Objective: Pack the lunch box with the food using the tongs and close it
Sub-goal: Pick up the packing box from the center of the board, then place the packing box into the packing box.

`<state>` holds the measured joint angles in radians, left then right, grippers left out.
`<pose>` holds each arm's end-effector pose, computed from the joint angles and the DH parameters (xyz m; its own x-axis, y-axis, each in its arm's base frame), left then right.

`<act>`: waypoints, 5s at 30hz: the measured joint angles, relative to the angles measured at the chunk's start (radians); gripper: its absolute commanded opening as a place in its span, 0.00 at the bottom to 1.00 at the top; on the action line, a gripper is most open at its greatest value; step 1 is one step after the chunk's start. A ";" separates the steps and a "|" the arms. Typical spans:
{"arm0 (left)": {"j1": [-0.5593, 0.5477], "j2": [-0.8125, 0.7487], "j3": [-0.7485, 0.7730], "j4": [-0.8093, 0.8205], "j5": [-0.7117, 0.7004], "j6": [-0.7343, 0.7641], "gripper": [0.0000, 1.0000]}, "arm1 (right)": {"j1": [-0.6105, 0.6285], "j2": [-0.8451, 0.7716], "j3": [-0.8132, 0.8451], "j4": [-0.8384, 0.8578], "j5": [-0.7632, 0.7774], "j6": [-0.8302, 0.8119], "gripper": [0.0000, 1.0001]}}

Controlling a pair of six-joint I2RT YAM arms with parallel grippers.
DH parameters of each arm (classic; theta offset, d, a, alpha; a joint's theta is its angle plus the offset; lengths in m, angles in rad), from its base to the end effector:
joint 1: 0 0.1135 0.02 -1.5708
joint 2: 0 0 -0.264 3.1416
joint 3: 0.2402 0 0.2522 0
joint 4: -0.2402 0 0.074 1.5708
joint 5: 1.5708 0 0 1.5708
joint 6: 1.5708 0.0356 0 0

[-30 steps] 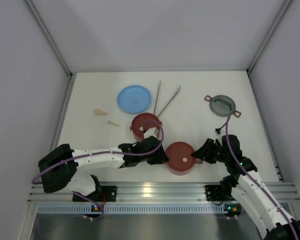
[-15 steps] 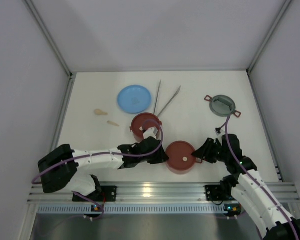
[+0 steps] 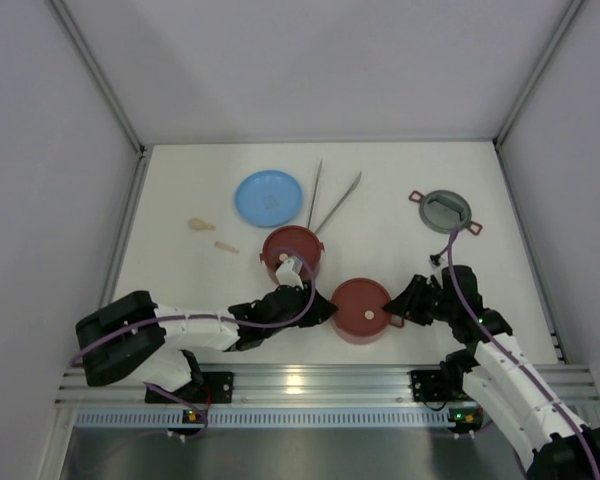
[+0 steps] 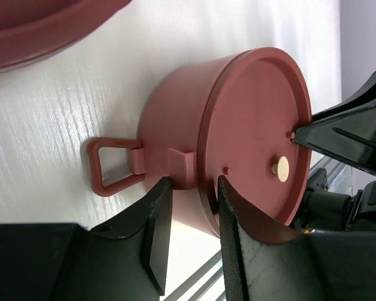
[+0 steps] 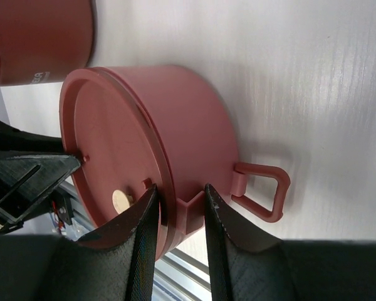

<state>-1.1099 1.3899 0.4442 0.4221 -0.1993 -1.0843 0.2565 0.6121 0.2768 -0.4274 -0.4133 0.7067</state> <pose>0.1214 -0.2287 0.1552 -0.8126 -0.3117 -0.4924 0.1782 0.6715 -0.7193 0.1241 0.0473 0.1676 -0.8415 0.3941 -0.3697 0.0436 0.7315 0.6805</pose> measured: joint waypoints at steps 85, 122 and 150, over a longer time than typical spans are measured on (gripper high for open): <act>-0.008 -0.134 -0.035 -0.007 -0.044 0.157 0.00 | 0.003 0.085 0.101 -0.034 -0.088 -0.016 0.09; -0.009 -0.224 0.244 -0.391 -0.137 0.226 0.00 | 0.003 0.237 0.426 -0.174 -0.044 -0.078 0.08; 0.019 -0.316 0.395 -0.691 -0.294 0.268 0.00 | 0.157 0.537 0.719 -0.165 0.021 -0.064 0.08</act>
<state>-1.0912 1.0740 0.8391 -0.2687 -0.4934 -0.8162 0.4137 1.1488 0.9955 -0.5922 -0.3920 0.6430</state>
